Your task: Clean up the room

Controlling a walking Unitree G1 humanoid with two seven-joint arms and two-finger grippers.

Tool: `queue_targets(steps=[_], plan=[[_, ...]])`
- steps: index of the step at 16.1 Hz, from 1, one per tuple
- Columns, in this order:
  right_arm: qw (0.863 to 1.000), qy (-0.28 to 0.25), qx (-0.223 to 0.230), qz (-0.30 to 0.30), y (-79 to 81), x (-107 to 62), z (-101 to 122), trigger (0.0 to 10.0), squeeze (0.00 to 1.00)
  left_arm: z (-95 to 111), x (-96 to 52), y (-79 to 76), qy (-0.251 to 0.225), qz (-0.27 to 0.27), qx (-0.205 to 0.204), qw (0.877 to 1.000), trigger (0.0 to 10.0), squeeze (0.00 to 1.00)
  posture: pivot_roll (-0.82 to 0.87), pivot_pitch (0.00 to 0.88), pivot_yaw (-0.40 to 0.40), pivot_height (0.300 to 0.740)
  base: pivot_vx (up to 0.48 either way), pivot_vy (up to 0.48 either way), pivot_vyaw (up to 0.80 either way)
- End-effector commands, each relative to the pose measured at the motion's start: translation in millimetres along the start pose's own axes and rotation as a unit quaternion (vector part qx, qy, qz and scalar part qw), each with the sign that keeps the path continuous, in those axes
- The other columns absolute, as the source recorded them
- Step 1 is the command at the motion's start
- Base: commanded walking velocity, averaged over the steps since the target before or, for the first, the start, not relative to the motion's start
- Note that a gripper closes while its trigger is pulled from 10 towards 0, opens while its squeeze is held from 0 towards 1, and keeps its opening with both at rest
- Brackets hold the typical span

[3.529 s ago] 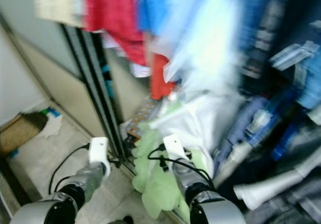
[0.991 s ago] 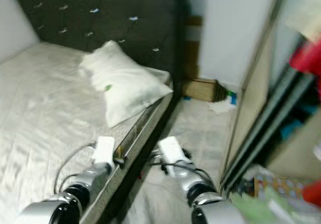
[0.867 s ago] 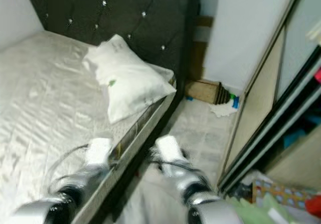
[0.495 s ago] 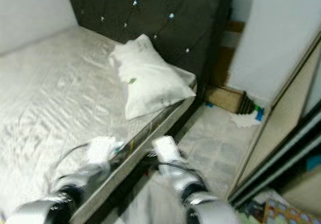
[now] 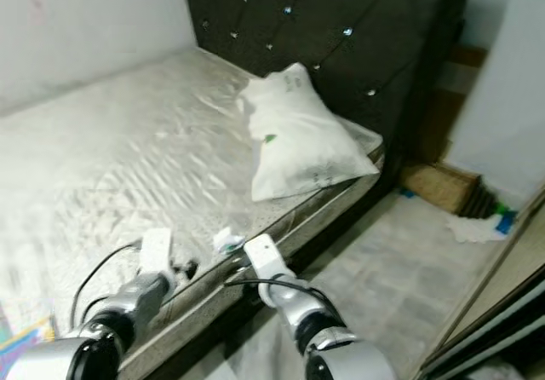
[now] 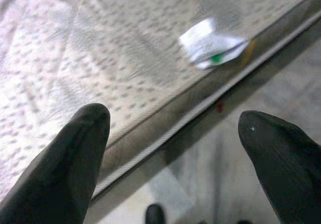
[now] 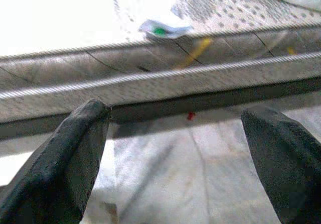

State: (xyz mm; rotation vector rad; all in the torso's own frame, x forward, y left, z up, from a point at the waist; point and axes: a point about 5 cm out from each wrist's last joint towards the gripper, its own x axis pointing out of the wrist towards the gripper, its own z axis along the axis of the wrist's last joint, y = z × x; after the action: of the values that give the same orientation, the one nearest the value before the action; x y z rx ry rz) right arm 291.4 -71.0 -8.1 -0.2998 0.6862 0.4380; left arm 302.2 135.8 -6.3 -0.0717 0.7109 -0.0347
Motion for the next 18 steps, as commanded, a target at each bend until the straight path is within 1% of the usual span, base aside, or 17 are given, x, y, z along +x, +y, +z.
queue_targets(steps=[1, 2, 5, 8, 18], plan=[[1.0, -0.004, -0.008, 0.003, 0.0, 0.1, 2.3, 10.0, 0.0, -0.4, -0.1, 0.2, 0.0, -0.005, -0.001, 1.0, 10.0, 0.0, -0.1, 0.0, 0.018, 0.74, 0.0, 0.0, 0.0], [1.0, -0.007, -0.013, 0.007, 1.1, 0.2, 3.0, 10.0, 0.0, 0.0, -0.1, -0.8, -0.001, -0.011, -0.004, 1.0, 10.0, 0.0, -0.1, 0.0, 0.018, 0.74, 0.0, 0.0, 0.0], [1.0, -0.007, -0.008, 0.009, 1.4, 0.3, 3.2, 10.0, 0.0, 0.4, 0.0, -1.0, -0.001, -0.013, -0.007, 1.0, 10.0, 0.0, -0.1, 0.0, 0.018, 0.74, 0.0, 0.0, 0.8], [1.0, -0.006, -0.01, 0.007, 0.6, 0.2, 3.4, 10.0, 0.0, 1.1, 0.0, -1.3, -0.003, -0.014, -0.008, 1.0, 10.0, 0.0, -0.1, 0.0, 0.017, 0.74, 0.0, 0.0, 0.0], [1.0, -0.006, -0.013, 0.003, 0.1, 0.3, 3.7, 10.0, 0.0, 1.7, 0.1, -1.4, -0.003, -0.017, -0.004, 1.0, 10.0, 0.0, -0.1, 0.0, 0.019, 0.74, 0.282, 0.0, 0.0]])
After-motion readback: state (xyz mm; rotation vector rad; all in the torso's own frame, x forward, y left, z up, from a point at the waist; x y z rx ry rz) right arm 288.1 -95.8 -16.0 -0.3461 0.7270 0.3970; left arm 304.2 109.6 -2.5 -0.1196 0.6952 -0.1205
